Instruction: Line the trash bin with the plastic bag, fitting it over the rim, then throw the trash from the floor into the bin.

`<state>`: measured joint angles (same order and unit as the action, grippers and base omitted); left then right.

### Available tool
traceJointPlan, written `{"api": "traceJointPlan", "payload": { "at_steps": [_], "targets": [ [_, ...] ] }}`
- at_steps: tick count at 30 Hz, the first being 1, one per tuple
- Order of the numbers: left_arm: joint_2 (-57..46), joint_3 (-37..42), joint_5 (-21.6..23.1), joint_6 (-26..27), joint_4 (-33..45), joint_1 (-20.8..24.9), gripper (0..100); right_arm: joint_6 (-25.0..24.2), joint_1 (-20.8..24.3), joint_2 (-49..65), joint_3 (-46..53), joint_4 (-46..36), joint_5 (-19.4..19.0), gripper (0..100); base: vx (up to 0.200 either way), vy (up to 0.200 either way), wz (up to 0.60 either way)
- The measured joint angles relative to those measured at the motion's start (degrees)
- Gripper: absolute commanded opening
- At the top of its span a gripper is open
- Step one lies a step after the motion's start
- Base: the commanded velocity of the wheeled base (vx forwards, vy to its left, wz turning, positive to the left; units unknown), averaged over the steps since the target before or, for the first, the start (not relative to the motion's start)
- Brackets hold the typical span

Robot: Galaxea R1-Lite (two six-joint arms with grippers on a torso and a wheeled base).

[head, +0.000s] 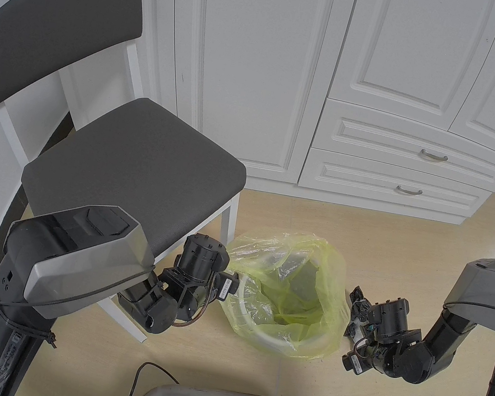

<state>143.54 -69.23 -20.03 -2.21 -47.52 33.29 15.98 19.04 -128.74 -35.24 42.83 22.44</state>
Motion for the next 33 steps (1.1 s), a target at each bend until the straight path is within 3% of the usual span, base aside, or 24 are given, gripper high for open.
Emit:
{"api": "traceJointPlan", "payload": {
  "at_steps": [11, 23, 33],
  "targets": [
    [2.05, -3.97, 0.02, -0.68, 2.96, -0.61, 100, -0.68, -3.58, -0.52, 1.82, 1.12, 0.54, 100, 0.0, 0.0, 0.0],
    [5.19, -23.32, 0.02, -1.71, 30.48, -0.88, 100, -4.06, -3.69, 3.96, 4.96, 5.18, -3.62, 100, 0.0, 0.0, 0.0],
    [9.83, -40.14, 0.13, -2.41, 47.19, -1.46, 100, -4.24, -4.08, 6.45, 5.51, 6.39, -5.56, 100, 0.0, 0.0, 0.0]
  ]
}}
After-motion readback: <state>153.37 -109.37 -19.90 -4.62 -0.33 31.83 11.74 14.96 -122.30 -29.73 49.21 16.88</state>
